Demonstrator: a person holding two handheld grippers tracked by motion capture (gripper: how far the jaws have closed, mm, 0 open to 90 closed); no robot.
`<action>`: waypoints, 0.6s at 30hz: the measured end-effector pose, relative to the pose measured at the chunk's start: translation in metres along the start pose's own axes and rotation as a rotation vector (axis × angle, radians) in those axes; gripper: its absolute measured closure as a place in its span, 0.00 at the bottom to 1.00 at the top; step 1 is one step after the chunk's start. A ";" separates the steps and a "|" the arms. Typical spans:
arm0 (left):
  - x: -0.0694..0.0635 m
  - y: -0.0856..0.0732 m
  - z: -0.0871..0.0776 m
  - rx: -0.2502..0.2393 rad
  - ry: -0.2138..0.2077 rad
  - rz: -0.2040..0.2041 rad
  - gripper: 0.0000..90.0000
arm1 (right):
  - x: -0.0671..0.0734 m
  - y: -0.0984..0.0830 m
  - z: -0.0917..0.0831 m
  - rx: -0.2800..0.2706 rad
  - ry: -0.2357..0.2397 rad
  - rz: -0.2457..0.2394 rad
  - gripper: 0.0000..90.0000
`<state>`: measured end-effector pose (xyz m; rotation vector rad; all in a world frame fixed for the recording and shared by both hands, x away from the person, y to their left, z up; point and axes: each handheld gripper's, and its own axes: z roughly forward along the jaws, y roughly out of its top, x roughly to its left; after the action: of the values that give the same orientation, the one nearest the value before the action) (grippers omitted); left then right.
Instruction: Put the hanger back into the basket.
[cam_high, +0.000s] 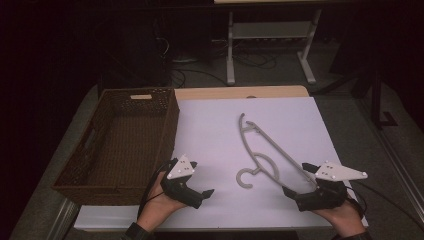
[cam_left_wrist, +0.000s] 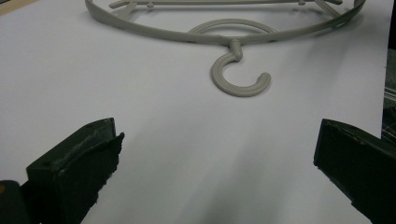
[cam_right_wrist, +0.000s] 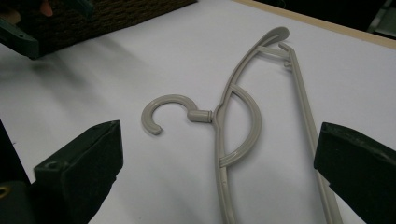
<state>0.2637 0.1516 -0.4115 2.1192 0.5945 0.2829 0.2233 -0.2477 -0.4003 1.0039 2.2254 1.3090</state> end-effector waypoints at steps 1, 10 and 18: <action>0.000 0.000 0.000 0.000 0.000 -0.001 0.00 | 0.000 0.000 0.000 0.002 0.000 -0.001 0.01; 0.001 0.000 0.001 0.007 0.000 -0.003 0.00 | -0.002 0.003 0.001 0.046 -0.007 -0.002 0.05; 0.001 0.000 0.000 -0.003 -0.003 -0.016 0.00 | -0.022 0.018 0.005 0.087 -0.056 0.026 0.18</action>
<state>0.2644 0.1517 -0.4117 2.1110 0.6090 0.2714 0.2481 -0.2549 -0.3885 1.0910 2.2511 1.1893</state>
